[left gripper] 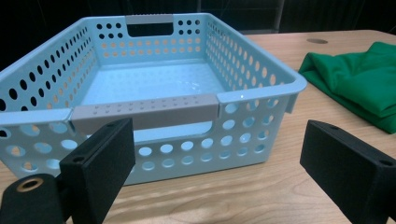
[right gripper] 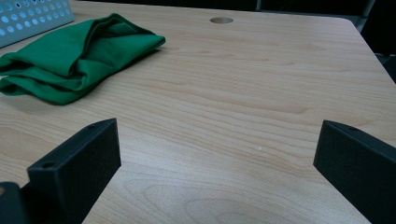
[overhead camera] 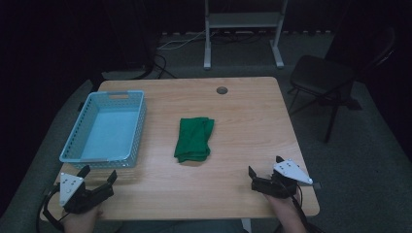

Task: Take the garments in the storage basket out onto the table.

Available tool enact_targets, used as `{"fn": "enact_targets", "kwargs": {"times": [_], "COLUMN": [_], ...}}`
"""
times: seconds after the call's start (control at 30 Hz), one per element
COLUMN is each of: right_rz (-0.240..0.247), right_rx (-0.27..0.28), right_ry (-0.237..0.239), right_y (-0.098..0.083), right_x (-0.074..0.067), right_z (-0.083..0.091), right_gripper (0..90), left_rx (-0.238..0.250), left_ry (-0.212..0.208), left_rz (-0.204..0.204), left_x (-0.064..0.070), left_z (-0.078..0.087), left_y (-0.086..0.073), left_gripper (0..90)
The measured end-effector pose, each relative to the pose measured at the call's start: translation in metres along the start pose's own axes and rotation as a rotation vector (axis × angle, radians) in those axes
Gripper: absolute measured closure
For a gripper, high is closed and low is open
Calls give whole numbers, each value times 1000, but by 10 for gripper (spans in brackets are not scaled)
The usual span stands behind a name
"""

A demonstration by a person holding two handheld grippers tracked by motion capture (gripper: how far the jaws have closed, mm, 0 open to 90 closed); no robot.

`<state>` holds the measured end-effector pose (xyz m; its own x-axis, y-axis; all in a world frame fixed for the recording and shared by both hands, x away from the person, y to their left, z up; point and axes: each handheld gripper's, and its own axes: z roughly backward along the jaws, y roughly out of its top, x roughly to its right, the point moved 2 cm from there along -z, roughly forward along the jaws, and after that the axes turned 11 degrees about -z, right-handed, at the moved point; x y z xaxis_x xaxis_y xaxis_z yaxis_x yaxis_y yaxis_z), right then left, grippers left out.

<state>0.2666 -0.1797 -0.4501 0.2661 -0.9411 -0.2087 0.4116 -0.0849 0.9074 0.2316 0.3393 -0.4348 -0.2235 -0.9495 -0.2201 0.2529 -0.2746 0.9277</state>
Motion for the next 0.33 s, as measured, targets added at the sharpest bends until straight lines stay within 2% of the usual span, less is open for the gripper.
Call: {"fn": "enact_targets", "kwargs": {"times": [0.13, 0.2, 0.33], "right_rz": [-1, -4, -8], "right_rx": [1, 0, -2], "right_ry": [2, 4, 5], "right_y": [0, 0, 0], "right_x": [0, 0, 1], "right_z": [0, 0, -1], "right_gripper": [0, 0, 0], "left_rx": [-14, -5, 1], "left_ry": [-4, 0, 0], "left_rz": [5, -5, 5], "left_x": [1, 2, 2], "left_z": [-2, -2, -2], "left_y": [-4, -3, -2], "left_gripper": [99, 99, 99]}}
